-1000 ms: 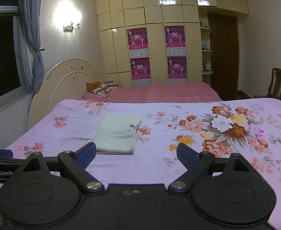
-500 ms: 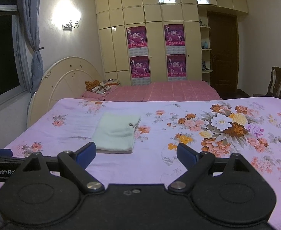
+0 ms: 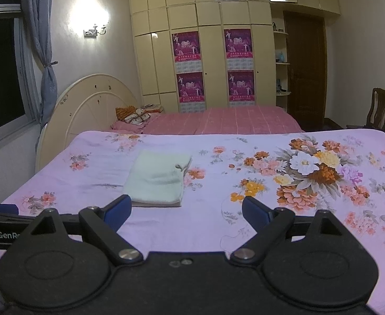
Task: Fold small clothes
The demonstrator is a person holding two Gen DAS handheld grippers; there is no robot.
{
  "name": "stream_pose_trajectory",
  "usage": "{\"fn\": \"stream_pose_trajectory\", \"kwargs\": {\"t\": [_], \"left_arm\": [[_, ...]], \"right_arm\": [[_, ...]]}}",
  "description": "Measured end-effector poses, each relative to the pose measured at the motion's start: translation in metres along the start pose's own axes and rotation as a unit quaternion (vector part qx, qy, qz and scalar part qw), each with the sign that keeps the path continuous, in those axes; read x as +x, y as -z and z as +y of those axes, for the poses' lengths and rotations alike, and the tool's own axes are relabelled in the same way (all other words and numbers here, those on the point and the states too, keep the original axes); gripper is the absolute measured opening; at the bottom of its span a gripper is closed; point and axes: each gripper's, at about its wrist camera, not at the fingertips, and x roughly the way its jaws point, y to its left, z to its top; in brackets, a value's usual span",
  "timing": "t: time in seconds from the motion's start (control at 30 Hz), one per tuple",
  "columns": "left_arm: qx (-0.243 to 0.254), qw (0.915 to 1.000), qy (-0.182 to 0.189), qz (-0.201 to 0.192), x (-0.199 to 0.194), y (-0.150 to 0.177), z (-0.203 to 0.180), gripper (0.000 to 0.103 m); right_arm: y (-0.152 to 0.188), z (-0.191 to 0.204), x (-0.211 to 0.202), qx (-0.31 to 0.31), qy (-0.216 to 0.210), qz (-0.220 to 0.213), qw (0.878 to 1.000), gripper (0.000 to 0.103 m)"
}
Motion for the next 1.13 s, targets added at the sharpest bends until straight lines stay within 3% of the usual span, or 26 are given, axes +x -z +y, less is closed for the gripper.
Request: {"fn": "stream_pose_trajectory", "kwargs": {"t": [0.9, 1.13], "left_arm": [[-0.003, 0.9999, 0.003, 0.011, 0.019, -0.004, 0.008, 0.103], [0.012, 0.9999, 0.003, -0.009, 0.028, -0.005, 0.006, 0.103]], "right_arm": [[-0.002, 0.009, 0.016, -0.003, -0.006, 0.013, 1.000, 0.091], [0.001, 0.010, 0.026, -0.002, 0.000, 0.025, 1.000, 0.091]]}}
